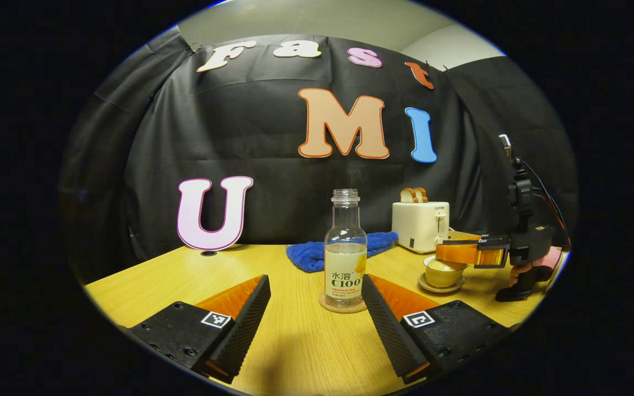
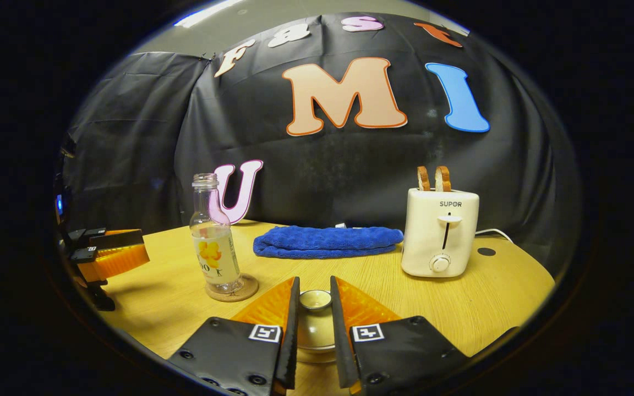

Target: Open the teacup lid with one hand, grasp the water bottle and pour water into the teacup with the other hand; after pouring, place the water bottle on the coaster and then close the teacup lid.

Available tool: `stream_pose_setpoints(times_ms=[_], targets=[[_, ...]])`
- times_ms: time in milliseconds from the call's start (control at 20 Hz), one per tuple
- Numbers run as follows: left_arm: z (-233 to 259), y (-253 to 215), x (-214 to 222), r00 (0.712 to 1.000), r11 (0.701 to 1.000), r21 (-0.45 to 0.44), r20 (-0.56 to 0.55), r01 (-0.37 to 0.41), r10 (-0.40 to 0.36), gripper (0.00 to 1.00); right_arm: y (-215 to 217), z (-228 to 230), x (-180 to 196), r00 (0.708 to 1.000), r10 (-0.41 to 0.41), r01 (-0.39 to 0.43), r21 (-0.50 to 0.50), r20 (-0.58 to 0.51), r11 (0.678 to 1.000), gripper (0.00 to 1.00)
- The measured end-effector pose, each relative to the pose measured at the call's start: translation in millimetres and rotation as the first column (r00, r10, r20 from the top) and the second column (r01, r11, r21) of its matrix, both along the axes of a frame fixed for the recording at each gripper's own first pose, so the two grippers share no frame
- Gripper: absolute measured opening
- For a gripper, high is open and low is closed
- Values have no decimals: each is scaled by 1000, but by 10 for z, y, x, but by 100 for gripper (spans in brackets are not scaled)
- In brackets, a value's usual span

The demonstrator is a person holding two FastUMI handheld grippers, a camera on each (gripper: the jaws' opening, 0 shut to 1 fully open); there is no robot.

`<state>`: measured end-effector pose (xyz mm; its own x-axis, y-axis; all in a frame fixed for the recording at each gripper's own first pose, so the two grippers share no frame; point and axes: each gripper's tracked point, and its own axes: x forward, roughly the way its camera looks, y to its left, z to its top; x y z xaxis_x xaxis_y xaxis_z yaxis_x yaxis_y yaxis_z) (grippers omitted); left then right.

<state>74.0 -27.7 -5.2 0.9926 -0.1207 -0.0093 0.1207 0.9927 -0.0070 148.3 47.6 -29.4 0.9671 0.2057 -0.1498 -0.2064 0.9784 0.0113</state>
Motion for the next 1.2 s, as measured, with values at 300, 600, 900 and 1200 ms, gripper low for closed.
stream_pose_setpoints(times_ms=[300, 600, 900, 1200], targets=[[1, 0, -1, 1000, 1000, 0, 0, 0, 0, 97, 49, -2, -58, 1000, 25, -25, -10, -1, 1000, 62], [1, 1, 2, 1000, 1000, 0, 0, 0, 0, 97, -21, 148, -239, 997, 5, -6, 17, 80, 1000, 96], [0, 19, 3, 1000, 1000, 1, -1, -9, 9, 97, -161, 227, -484, 989, -46, 43, 25, 138, 999, 88], [-4, 152, -7, 997, 997, 4, -3, -79, 79, 97, -534, 266, -889, 963, -221, 220, 22, 152, 975, 92]])
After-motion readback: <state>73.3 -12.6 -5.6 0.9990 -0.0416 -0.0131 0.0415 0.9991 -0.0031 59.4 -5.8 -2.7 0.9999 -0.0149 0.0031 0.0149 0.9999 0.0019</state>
